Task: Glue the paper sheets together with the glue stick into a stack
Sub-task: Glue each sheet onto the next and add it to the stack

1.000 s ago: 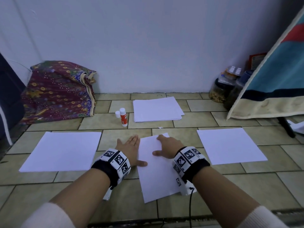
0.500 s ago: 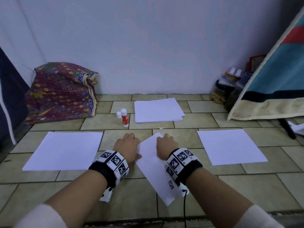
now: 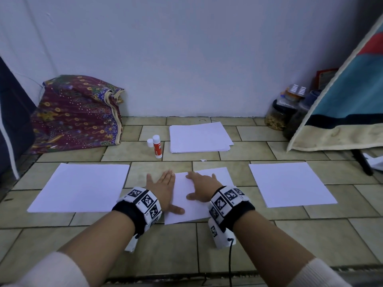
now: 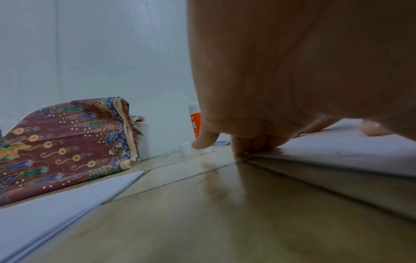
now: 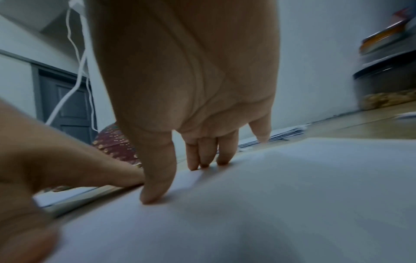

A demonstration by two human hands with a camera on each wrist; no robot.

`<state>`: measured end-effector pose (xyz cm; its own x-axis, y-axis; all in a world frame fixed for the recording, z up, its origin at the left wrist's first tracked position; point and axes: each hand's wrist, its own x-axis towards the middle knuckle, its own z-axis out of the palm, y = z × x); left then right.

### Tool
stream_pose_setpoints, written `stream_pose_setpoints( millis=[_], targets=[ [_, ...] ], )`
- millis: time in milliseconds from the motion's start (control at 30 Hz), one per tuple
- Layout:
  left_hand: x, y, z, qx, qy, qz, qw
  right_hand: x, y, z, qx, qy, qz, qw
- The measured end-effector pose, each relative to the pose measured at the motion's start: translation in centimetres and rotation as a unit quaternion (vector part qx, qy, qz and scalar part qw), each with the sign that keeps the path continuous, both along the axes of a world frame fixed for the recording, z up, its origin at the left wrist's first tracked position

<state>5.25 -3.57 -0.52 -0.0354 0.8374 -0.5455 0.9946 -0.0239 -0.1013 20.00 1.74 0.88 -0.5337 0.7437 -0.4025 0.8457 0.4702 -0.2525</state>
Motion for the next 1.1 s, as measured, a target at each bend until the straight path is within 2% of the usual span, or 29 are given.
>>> stream_pose_setpoints(
  millis=[100, 267, 467, 600, 667, 733, 833, 933, 1100],
  targets=[
    [-0.2, 0.0, -0.1, -0.004, -0.011, 0.005, 1.000, 2.4, 1.0, 0.0, -0.014, 0.013, -0.048, 0.999],
    [-0.4, -0.1, 0.1, -0.006, -0.022, -0.003, 1.000, 5.8, 2.4, 0.5, 0.012, -0.019, -0.097, 0.995],
    [-0.5, -0.1, 0.5, 0.005, -0.019, -0.012, 1.000, 6.7, 3.0, 0.2, 0.039, -0.057, -0.109, 0.992],
    [-0.2, 0.2, 1.5, 0.123, -0.039, 0.005, 0.992, 5.6, 1.8, 0.4, 0.144, -0.158, -0.070, 0.974],
    [0.2, 0.1, 1.9, 0.162, -0.022, -0.010, 0.986, 4.8, 1.2, -0.1, 0.144, -0.172, -0.062, 0.973],
    [0.5, 0.0, 2.0, 0.156, -0.052, -0.015, 0.986, 4.0, 1.0, -0.8, 0.119, -0.159, -0.070, 0.978],
    [0.7, -0.1, 2.0, 0.131, -0.118, -0.014, 0.984, 2.7, 0.9, -0.9, 0.104, -0.132, -0.035, 0.985],
    [0.9, 0.2, 1.9, 0.109, -0.127, -0.020, 0.986, 1.4, 0.7, -0.4, 0.091, -0.108, 0.019, 0.990],
    [0.8, 0.6, 1.4, 0.169, -0.133, -0.013, 0.977, -0.3, 0.2, 0.1, 0.026, 0.020, 0.025, 0.999]
  ],
)
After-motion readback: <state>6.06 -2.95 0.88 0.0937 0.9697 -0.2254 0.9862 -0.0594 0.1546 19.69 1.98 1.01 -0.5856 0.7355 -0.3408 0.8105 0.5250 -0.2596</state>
